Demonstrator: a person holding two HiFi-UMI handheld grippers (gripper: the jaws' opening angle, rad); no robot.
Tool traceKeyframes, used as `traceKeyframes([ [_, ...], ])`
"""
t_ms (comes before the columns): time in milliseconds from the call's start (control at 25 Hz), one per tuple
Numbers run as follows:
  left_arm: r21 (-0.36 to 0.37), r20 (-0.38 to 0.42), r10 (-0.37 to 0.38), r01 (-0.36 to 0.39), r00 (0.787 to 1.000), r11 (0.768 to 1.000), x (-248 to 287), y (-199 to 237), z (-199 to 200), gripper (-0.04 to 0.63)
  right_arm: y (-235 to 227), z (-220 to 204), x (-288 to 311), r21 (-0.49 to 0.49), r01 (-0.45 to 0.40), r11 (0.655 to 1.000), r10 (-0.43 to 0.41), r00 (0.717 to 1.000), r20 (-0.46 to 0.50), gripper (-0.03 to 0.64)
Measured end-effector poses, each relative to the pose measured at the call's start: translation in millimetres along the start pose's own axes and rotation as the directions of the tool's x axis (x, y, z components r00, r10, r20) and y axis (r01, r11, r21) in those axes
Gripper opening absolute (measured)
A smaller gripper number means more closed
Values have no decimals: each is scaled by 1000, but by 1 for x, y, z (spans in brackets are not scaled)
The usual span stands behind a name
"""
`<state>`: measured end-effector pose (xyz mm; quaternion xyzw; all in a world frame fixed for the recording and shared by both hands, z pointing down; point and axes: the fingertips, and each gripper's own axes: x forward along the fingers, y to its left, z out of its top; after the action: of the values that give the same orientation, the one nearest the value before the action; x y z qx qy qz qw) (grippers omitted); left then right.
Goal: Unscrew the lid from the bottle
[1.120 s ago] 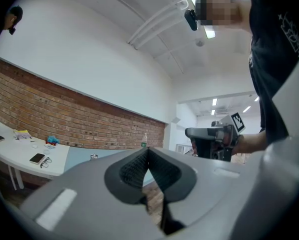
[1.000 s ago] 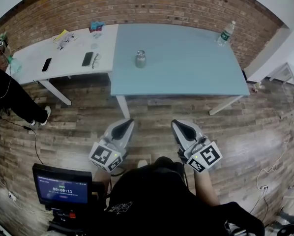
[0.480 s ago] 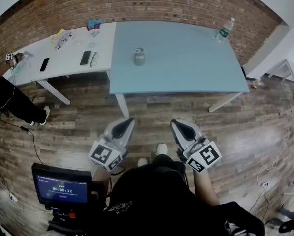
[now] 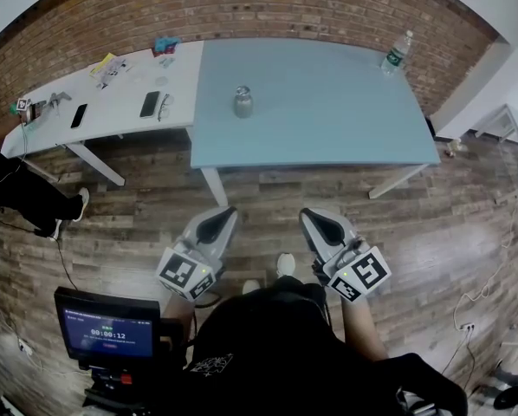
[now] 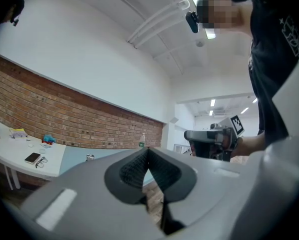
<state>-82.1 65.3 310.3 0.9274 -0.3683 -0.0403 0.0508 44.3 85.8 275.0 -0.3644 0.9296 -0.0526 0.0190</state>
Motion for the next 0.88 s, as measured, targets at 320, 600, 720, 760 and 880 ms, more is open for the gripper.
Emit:
traceKeyframes([
  [320,5,4,11,-11,1000,1000,20,-6,2,-2,-23,3,-8,7,-5,1000,5,1000,10,2],
  [600,21,-18,28,-28,999,999,32,-3,-6,-2,-38,-3,-5,22,-17,1000,17,1000,17,2],
  [720,24,-18,34,-34,999,999,45,0,-5,-2,-52,-2,-3,27,-23,999,22,1000,19,2],
  [760,21,-19,37,-37,999,999,51,2,-4,-2,-58,-1,-2,29,-24,999,24,1000,20,2],
  [880,12,-25,49,-48,999,999,74,7,-5,-2,-83,0,2,37,-28,999,28,999,18,2],
])
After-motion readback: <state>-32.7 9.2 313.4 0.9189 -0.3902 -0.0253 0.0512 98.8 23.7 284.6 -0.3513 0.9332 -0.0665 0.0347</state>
